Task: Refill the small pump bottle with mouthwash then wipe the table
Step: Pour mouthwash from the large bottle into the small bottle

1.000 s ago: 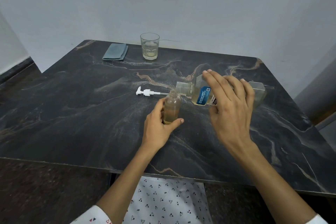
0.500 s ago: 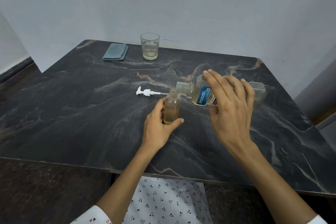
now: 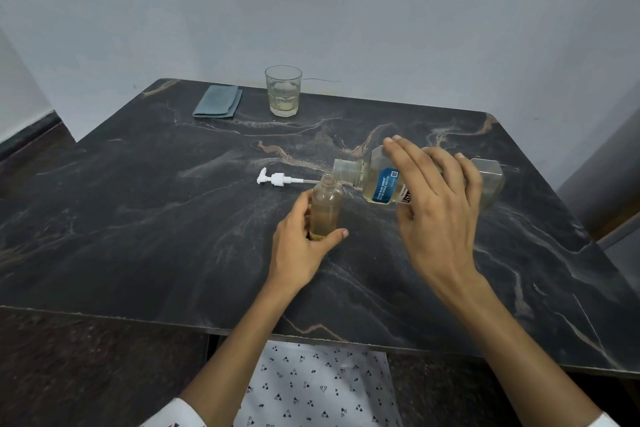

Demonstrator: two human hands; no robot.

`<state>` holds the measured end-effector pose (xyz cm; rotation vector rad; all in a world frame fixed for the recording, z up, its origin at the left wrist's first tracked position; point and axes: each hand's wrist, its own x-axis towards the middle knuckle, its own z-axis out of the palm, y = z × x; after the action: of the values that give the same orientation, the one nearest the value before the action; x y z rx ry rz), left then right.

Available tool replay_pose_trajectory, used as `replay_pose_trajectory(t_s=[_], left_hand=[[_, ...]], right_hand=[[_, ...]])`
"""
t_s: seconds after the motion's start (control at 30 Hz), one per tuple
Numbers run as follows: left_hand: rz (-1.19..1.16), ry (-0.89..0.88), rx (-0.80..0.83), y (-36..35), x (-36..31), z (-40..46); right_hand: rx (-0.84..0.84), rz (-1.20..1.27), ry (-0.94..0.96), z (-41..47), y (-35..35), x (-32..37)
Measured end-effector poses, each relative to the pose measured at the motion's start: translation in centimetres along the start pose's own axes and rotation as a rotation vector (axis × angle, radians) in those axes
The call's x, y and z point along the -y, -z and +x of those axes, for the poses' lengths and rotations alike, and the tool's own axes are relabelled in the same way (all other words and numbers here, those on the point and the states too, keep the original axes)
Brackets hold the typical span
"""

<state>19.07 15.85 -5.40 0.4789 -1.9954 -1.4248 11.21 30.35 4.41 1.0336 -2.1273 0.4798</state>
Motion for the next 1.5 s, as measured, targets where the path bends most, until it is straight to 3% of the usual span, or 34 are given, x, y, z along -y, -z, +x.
replay_pose_trajectory(t_s=[0.9,1.07,1.23,1.5], left_hand=[[0.002,-0.001,0.007,0.1,-0.3,0.0],[-0.002,-0.002,0.010,0.2,-0.3,0.0],[-0.021,-0.014,0.004,0.1,-0.2,-0.1],[-0.062,-0.033,-0.041,0.0,-0.2,-0.3]], right_hand=[[-0.041,0.029,-0.057,-0.9,-1.6,-0.5],[-0.085,0.188,-0.177,-0.9,-2.0,-0.9],[-0.169,0.519,-0.419,-0.9,-2.4,-1.8],[-0.176,0.622,-0.611,-2.5,-3.9,-2.8]])
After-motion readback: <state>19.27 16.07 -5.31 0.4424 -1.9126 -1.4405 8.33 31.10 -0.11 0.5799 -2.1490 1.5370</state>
